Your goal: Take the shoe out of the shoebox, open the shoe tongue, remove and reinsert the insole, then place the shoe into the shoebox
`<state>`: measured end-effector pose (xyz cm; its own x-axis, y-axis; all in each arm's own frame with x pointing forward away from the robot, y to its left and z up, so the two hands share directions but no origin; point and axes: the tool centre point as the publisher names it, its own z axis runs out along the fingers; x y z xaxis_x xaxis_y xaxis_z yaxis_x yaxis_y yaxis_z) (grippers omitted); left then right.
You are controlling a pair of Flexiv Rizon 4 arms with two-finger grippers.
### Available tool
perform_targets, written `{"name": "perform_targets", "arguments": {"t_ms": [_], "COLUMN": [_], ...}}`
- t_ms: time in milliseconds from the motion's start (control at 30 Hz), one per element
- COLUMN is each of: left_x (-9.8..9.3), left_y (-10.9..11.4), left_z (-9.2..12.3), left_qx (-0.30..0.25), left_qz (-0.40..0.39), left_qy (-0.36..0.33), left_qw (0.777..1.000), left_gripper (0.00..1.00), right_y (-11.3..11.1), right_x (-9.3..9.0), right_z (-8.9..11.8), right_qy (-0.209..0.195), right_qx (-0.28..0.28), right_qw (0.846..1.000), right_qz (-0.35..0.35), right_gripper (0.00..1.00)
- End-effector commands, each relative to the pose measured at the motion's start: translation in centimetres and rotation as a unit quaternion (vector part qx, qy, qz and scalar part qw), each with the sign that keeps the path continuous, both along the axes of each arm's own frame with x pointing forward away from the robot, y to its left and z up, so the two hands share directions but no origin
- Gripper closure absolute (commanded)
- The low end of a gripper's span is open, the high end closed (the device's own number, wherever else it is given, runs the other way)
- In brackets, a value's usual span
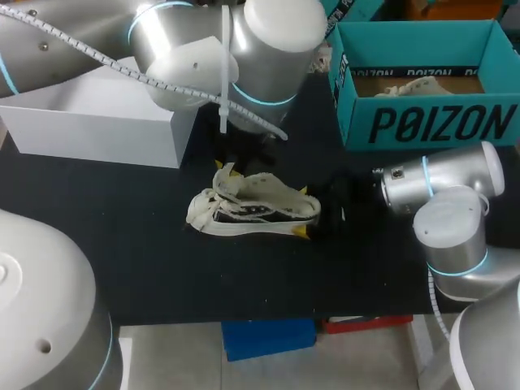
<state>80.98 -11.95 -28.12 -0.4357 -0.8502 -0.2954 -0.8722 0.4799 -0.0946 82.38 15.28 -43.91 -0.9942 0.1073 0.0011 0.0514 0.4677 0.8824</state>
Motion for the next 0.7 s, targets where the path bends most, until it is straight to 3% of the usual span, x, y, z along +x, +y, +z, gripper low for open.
{"name": "perform_targets", "arguments": {"t_ms": [33,567,700], "left_x": [0.0,0.0,0.4], "left_y": [0.8,0.8,-0.3], "left_z": [-0.3,-0.3,-0.1], "left_qx": [-0.165,-0.165,-0.163], "left_qz": [-0.411,-0.411,-0.492], "left_qy": [0.053,0.053,0.104], "left_qw": [0.895,0.895,0.849], "left_gripper": [1.00,1.00,1.00], "right_y": [-0.1,-0.1,-0.1], "right_x": [0.1,0.1,0.1], "right_z": [-0.2,-0.2,-0.2], "right_qy": [0.000,0.000,0.000], "right_qx": [0.000,0.000,0.000], "right_qw": [1.000,1.000,1.000], "right_qz": [-0.001,-0.001,-0.001], "right_gripper": [1.00,1.00,1.00]}}
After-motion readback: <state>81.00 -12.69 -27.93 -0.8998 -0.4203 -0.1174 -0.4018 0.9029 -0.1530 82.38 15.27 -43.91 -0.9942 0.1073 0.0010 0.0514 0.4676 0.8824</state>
